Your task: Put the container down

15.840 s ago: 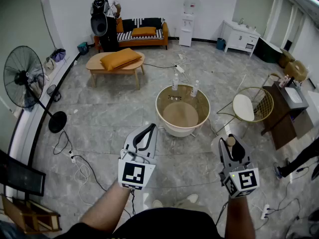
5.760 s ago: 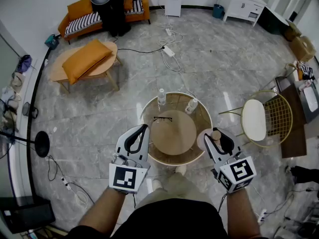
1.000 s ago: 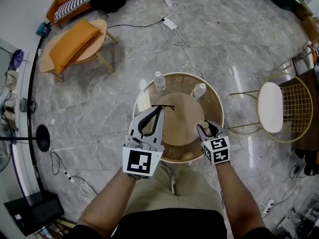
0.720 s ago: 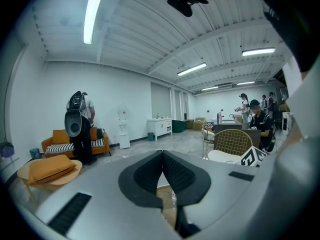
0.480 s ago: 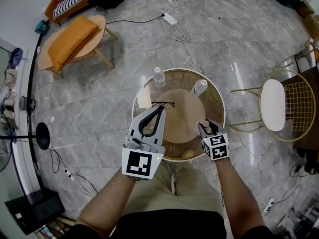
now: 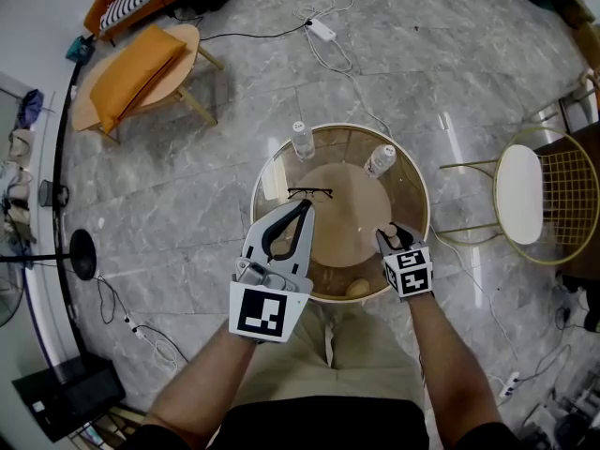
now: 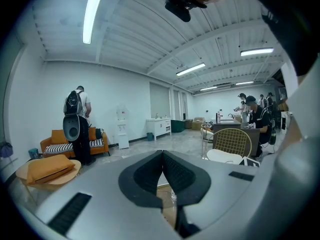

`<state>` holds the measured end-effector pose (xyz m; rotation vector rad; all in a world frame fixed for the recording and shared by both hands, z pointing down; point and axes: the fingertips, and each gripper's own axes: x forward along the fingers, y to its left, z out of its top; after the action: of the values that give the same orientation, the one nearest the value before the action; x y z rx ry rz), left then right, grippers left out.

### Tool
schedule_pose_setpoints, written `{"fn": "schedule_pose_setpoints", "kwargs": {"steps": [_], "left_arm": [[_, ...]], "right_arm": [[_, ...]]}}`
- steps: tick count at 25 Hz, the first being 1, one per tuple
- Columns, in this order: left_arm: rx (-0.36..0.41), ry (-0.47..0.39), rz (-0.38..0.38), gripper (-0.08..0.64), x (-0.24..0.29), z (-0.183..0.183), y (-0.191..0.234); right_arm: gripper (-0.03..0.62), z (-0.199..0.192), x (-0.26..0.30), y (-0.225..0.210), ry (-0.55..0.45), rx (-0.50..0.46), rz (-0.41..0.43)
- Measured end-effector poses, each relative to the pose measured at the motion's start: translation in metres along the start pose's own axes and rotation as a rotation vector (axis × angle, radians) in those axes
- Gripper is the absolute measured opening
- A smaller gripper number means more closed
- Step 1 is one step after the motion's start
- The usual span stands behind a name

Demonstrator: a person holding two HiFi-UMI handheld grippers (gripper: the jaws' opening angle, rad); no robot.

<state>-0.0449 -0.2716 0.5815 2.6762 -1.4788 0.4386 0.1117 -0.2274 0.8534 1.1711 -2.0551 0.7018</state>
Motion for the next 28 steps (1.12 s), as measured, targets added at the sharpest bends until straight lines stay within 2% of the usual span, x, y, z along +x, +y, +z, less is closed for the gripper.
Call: {"fn": "schedule_pose_setpoints", "kwargs": {"steps": [13, 20, 28], "left_arm": [[0.027, 0.015, -0.012, 0.015, -0.004, -0.006, -0.003], [0.046, 0.039, -0.019, 0.015, -0.007, -0.019, -0.004], [0.04, 0.049, -0.011, 0.015, 0.0, -0.023, -0.002]], "right_arm": [[0.15, -0.035, 0.038, -0.005, 0.087, -0.03, -0.004], [0.152, -0.051, 0.056, -0.012, 0.106, -0.005, -0.004], [0.153, -0.056, 0.075, -0.01, 0.144, -0.066, 0.01]]}}
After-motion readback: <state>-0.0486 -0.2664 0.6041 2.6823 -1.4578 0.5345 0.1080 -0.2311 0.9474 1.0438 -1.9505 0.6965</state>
